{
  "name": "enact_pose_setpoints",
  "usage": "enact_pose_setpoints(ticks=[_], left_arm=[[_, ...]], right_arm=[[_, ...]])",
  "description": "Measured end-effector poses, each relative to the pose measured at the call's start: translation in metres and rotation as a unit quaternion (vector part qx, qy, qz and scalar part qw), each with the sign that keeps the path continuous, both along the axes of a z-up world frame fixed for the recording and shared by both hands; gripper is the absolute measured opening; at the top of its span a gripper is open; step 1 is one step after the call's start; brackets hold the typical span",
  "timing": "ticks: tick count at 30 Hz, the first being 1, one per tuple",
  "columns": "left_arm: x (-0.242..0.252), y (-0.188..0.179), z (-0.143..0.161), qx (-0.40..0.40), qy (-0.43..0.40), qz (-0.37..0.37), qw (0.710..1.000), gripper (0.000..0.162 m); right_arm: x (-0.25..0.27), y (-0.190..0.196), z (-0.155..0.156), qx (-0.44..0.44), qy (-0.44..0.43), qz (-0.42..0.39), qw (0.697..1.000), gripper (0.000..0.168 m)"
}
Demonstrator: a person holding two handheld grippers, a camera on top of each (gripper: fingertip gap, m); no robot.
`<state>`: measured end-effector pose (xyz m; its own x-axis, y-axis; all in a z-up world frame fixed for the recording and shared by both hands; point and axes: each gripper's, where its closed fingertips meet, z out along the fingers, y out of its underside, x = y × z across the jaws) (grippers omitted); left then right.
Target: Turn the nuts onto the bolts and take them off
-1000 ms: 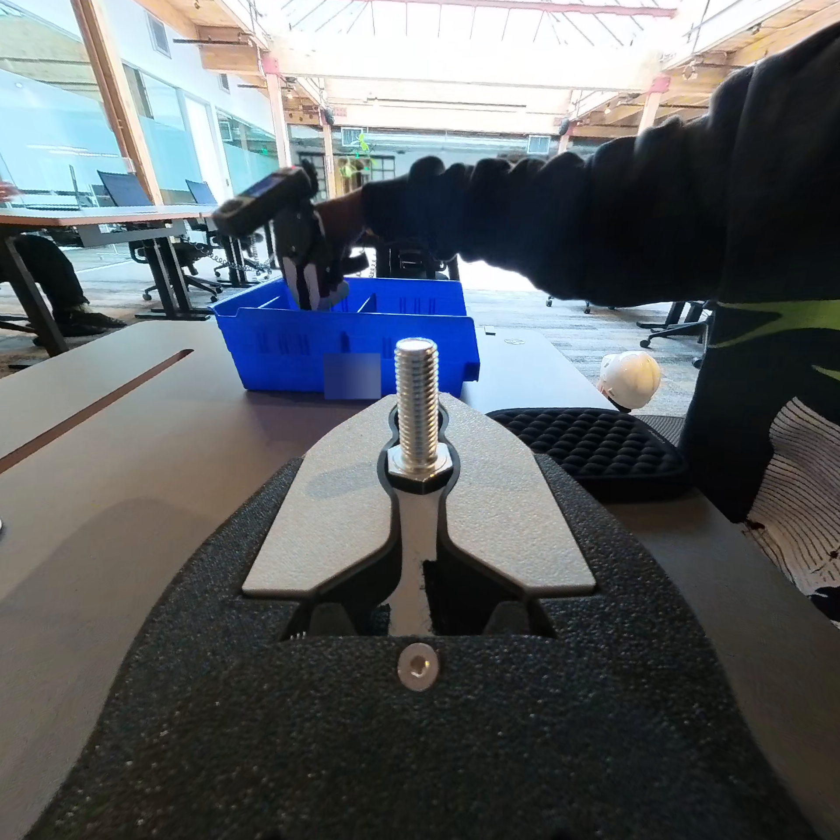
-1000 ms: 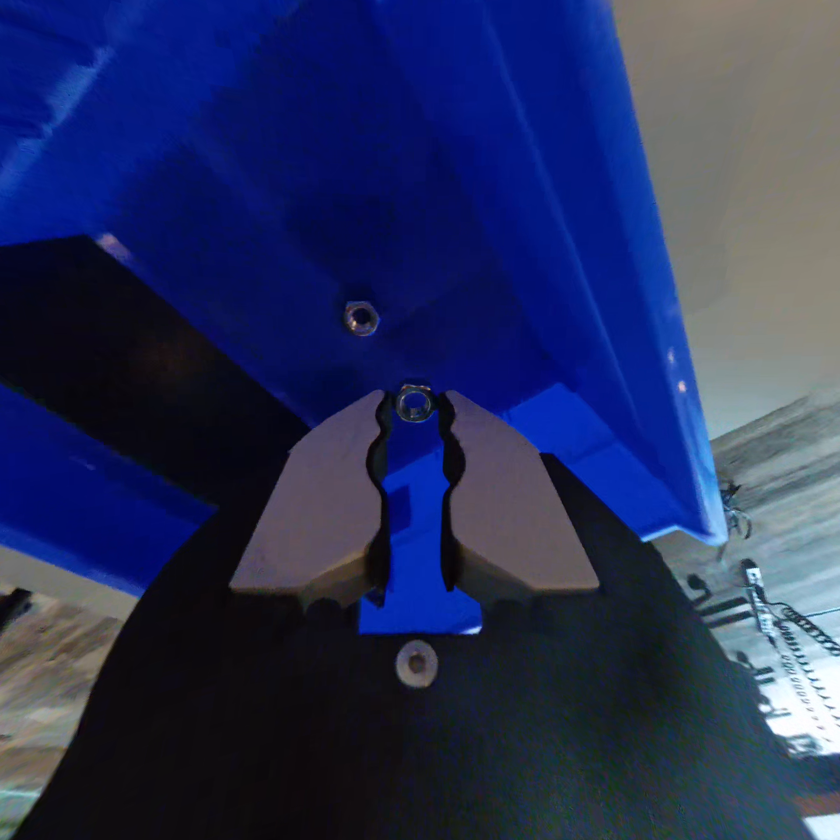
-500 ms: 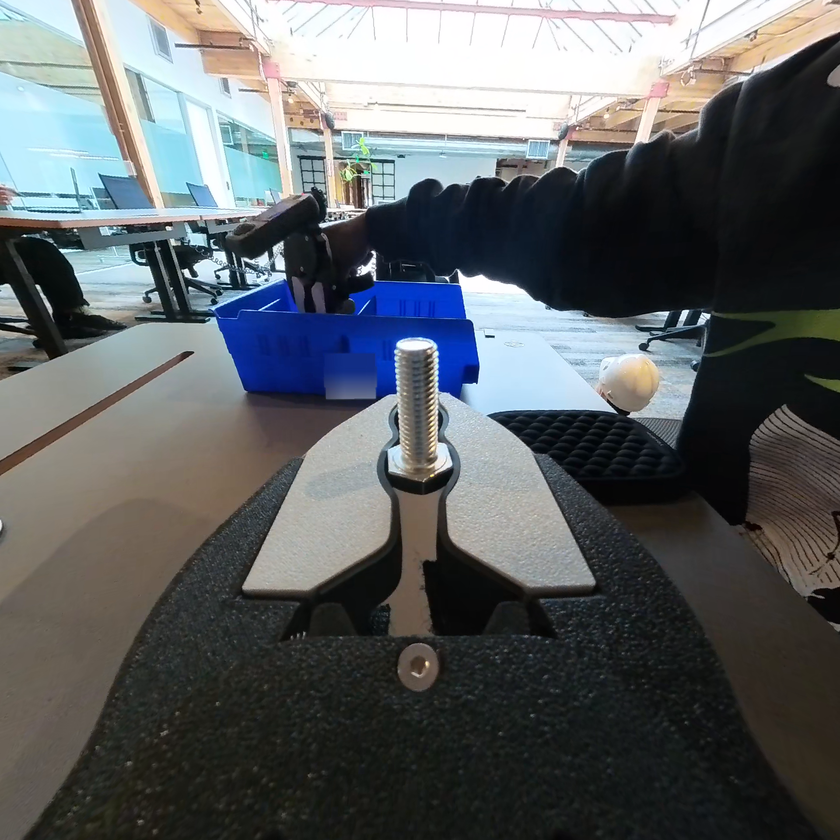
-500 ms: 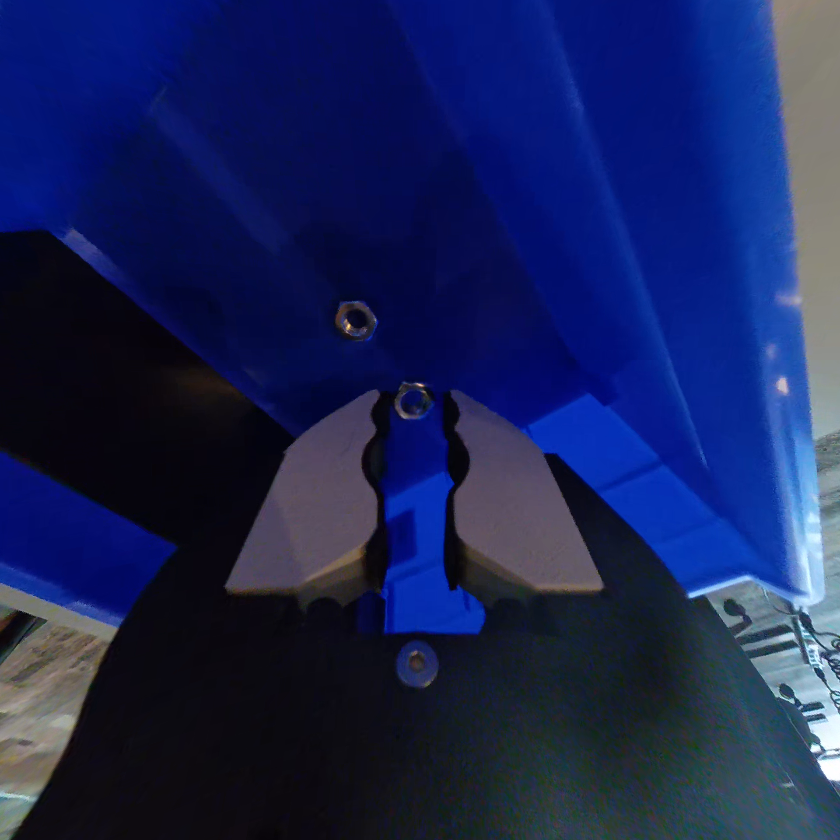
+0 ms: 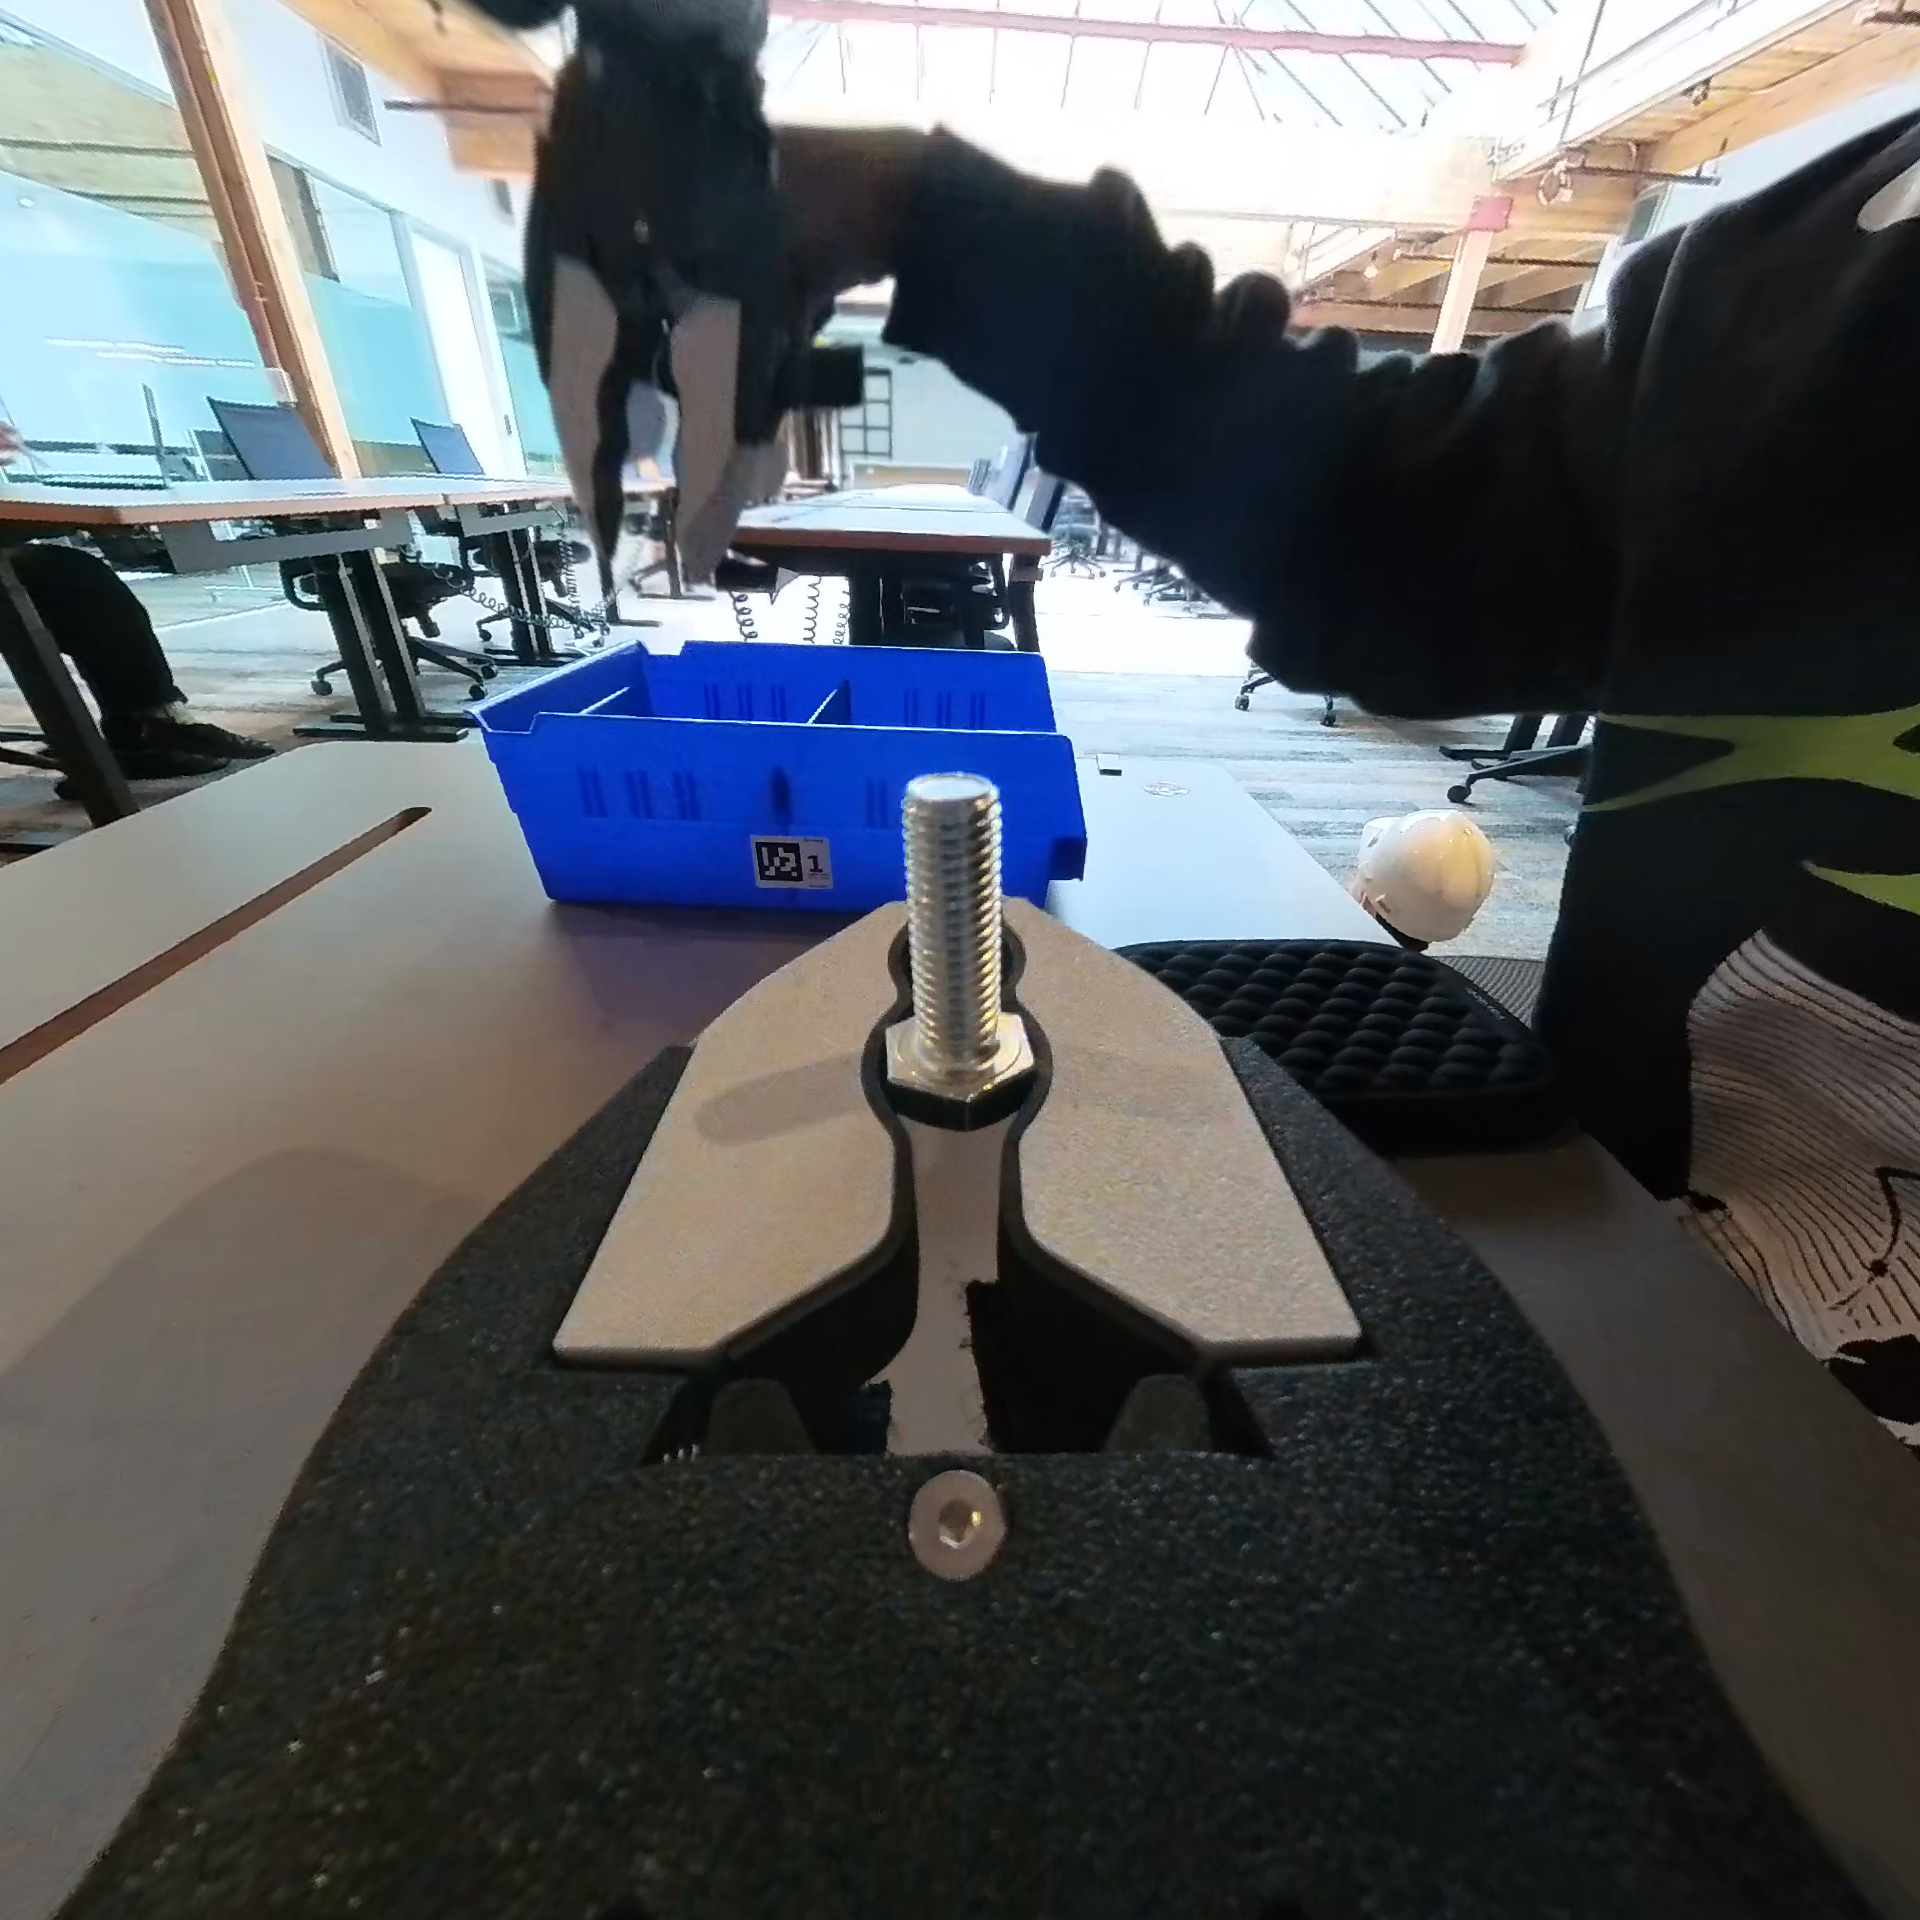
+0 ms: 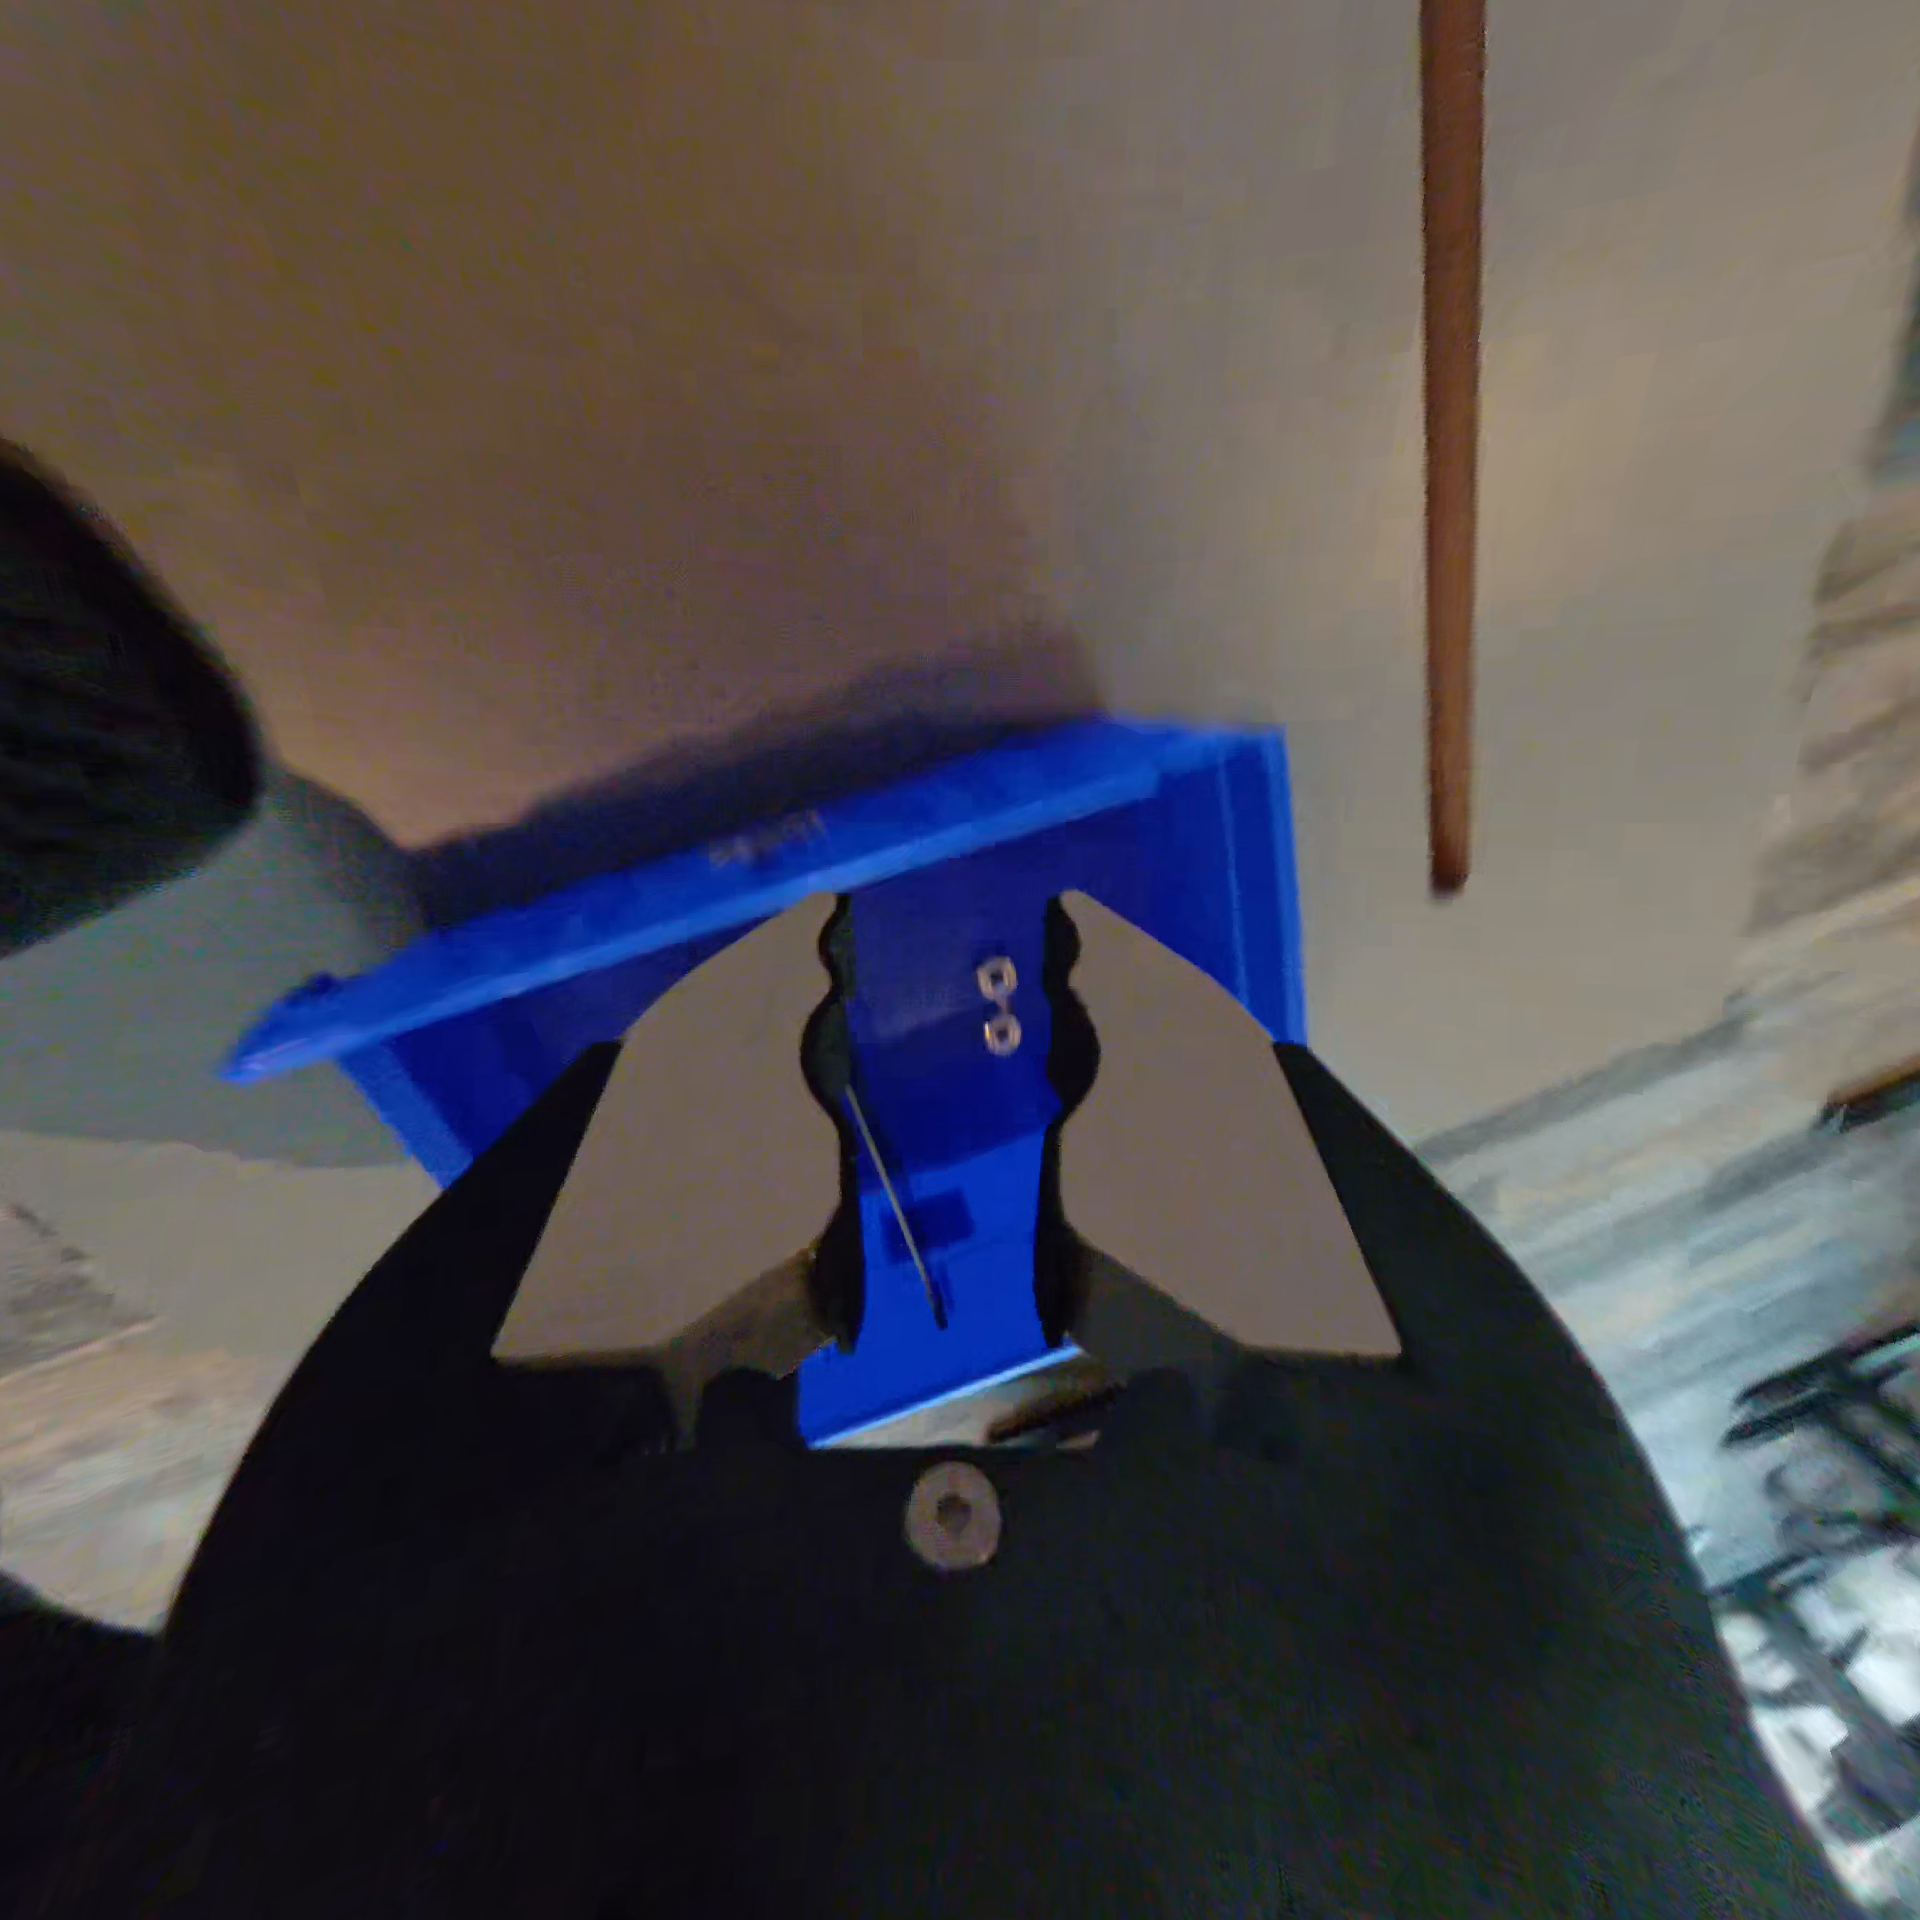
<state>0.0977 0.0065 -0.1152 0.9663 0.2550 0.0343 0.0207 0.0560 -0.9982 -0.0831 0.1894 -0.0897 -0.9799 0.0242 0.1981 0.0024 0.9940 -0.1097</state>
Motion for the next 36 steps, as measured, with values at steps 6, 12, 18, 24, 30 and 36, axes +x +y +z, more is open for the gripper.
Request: enact_pose_setpoints(ticks=[6,12,18,24,30,36], left_arm=[[0.001,0.000,0.002,-0.001,0.003,-0.002,1.000,0.011],[0.002,0.001,0.002,-0.003,0.004,-0.003,1.000,0.011],[0.002,0.001,0.001,-0.008,0.006,-0.003,1.000,0.011],[0.002,0.001,0.001,-0.008,0.007,-0.002,1.000,0.011],[0.002,0.002,0.001,-0.009,0.009,-0.003,1.000,0.011],[-0.008,-0.002,0.003,0.003,-0.002,0.025,1.000,0.049]], right_arm=[[0.110,-0.136,0.033,-0.063,-0.024,0.223,0.972,0.034],[0.176,-0.209,0.024,-0.070,-0.050,0.340,0.936,0.032],[0.190,-0.235,0.010,-0.035,-0.070,0.372,0.925,0.030],[0.194,-0.239,0.005,-0.023,-0.079,0.386,0.919,0.024],[0.198,-0.243,0.004,-0.031,-0.085,0.397,0.913,0.011],[0.191,-0.235,0.016,-0.049,-0.065,0.384,0.920,0.009]])
